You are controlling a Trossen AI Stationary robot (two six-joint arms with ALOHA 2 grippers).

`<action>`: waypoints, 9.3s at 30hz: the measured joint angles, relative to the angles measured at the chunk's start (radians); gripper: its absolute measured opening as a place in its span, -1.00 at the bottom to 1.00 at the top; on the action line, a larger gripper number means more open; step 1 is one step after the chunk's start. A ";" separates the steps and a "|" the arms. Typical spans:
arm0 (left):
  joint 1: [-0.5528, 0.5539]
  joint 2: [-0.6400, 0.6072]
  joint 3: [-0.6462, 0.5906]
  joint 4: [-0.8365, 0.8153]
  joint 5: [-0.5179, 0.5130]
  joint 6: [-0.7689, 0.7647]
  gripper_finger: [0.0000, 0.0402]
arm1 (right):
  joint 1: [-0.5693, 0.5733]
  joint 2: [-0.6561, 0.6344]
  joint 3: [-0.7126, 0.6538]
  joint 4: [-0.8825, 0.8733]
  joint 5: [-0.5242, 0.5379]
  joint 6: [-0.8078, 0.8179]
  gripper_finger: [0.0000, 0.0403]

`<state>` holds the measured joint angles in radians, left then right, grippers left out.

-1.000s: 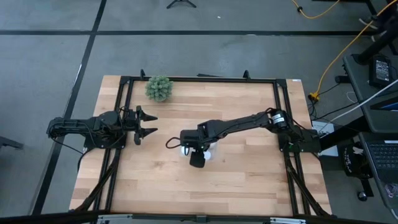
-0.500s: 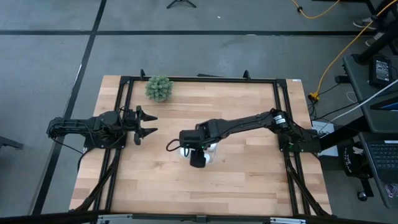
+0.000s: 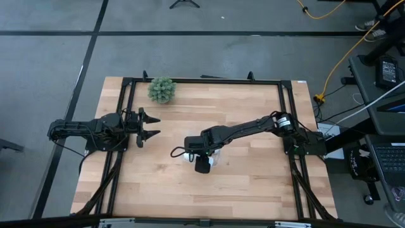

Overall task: Pick and place pill bottles into a basket
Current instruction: Put the white medicine bottle into the transparent bin, then return to Home Position

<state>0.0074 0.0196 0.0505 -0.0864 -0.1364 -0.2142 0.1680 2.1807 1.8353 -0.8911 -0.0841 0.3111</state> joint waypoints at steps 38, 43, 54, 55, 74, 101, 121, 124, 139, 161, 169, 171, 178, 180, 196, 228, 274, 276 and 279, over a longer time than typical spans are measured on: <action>0.000 0.000 0.000 0.000 0.000 0.000 0.31 | 0.000 0.000 -0.027 0.081 -0.036 0.035 0.17; 0.000 0.000 0.000 0.000 0.000 0.000 0.31 | 0.006 0.000 -0.014 0.087 -0.049 0.050 0.20; 0.000 0.000 0.000 0.000 0.000 0.000 0.31 | 0.008 0.000 0.053 0.018 -0.014 0.041 0.22; 0.000 0.000 0.000 0.000 0.000 0.000 0.31 | 0.008 0.000 0.062 0.006 -0.008 0.031 0.22; 0.000 0.000 0.000 0.000 0.000 0.000 0.31 | 0.152 -0.194 0.388 -0.344 0.448 -0.107 0.22; 0.000 0.000 0.000 0.000 0.000 0.000 0.31 | 0.162 -1.955 -1.084 0.499 0.538 -0.349 0.22; 0.000 0.000 0.000 0.000 0.000 0.000 0.31 | 0.072 -2.179 -1.598 0.712 0.377 -0.260 0.22; 0.000 0.000 0.000 0.000 0.000 0.000 0.31 | 0.031 -2.175 -1.625 0.778 0.262 -0.207 0.22; 0.000 0.000 0.000 0.000 0.000 0.000 0.31 | -0.213 -2.085 -1.828 0.924 0.118 -0.289 0.11; 0.000 0.000 0.000 0.000 0.000 0.000 0.31 | -0.304 -1.998 -1.762 0.964 -0.049 -0.272 0.02; 0.000 0.000 0.000 0.000 0.000 0.000 0.31 | -0.304 -2.181 -1.809 0.958 -0.050 -0.241 -0.22; 0.000 0.000 0.000 0.000 0.000 0.000 0.31 | -0.302 -2.179 -1.817 0.961 -0.053 -0.237 -0.24; 0.000 0.000 0.000 0.000 0.000 0.000 0.31 | -0.292 -2.177 -1.816 0.898 -0.029 -0.334 -0.25; 0.000 0.000 0.000 0.000 0.000 0.000 0.31 | -0.292 -2.177 -1.816 0.896 -0.006 -0.346 -0.26; 0.000 0.000 0.000 0.000 0.000 0.000 0.31 | -0.160 -2.176 -1.816 0.884 0.062 -0.406 -0.93; 0.000 0.000 0.000 0.000 0.000 0.000 0.31 | -0.144 -2.176 -1.816 0.886 0.090 -0.422 -0.89; 0.000 0.005 0.000 0.007 0.001 0.118 -0.88 | -0.145 -2.177 -1.816 0.887 0.090 -0.420 -0.88; 0.000 0.005 0.000 0.007 0.034 0.161 -0.95 | -0.145 -2.177 -1.816 0.886 0.090 -0.422 -0.88; 0.000 0.005 0.000 0.007 0.045 0.185 -0.99 | -0.144 -2.177 -1.816 0.886 0.090 -0.420 -0.88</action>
<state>0.0074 0.0242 0.0509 -0.0795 -0.0914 -0.0296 0.0236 0.0040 0.0196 -0.0048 0.0063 -0.1090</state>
